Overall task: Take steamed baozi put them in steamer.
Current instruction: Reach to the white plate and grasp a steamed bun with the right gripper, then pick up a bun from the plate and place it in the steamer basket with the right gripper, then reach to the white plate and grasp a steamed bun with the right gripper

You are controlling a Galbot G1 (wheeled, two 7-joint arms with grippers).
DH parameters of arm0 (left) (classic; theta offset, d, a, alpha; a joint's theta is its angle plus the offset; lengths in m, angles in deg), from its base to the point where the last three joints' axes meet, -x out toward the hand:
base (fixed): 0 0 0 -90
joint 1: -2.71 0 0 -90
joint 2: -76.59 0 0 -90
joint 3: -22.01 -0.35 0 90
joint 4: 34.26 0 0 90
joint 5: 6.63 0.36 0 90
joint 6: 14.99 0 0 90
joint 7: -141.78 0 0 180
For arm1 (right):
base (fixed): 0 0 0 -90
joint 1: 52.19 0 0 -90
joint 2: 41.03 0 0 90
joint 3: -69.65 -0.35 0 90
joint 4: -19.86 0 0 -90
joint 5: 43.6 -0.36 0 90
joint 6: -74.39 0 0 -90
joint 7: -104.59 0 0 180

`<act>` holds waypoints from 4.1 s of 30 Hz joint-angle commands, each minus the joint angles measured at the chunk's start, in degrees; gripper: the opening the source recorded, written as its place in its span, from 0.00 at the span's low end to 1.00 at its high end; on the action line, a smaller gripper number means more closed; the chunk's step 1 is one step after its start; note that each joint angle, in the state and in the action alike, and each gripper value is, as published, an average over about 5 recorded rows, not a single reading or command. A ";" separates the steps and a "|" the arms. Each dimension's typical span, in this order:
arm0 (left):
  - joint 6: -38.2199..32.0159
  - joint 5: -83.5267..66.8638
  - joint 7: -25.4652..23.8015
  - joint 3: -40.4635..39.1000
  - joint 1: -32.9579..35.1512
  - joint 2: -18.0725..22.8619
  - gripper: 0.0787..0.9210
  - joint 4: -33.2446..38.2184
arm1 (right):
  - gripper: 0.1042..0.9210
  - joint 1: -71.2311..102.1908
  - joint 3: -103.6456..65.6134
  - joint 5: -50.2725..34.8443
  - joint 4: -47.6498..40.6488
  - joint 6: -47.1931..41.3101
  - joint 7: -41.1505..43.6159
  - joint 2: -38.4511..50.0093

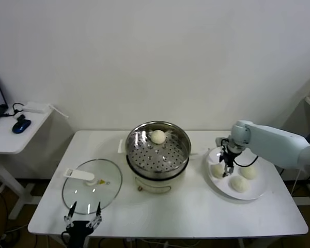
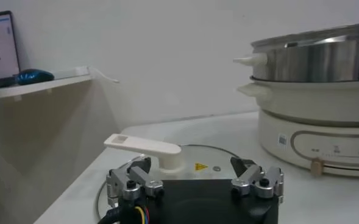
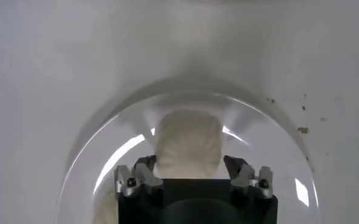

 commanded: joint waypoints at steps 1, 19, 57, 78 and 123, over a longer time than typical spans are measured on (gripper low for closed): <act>-0.03 0.04 0.03 -0.10 0.03 -0.12 0.88 0.05 | 0.67 1.87 -2.22 1.01 -0.98 -0.11 -0.07 -0.05; -0.12 0.85 0.13 -0.43 0.15 -0.13 0.88 0.65 | 0.61 -35.91 21.59 -19.05 22.01 -1.85 4.54 4.22; -0.09 1.95 0.13 -1.55 0.15 -0.05 0.88 0.69 | 0.61 -17.44 4.43 -21.47 0.47 -11.18 2.48 -30.36; -0.06 1.88 0.23 -1.58 -0.02 -0.30 0.88 0.72 | 0.70 -12.61 1.36 -17.31 -1.88 -10.35 1.18 -30.75; -0.08 4.34 0.33 -1.42 0.79 1.43 0.88 0.13 | 0.88 -7.05 4.01 5.67 18.85 2.89 5.44 16.79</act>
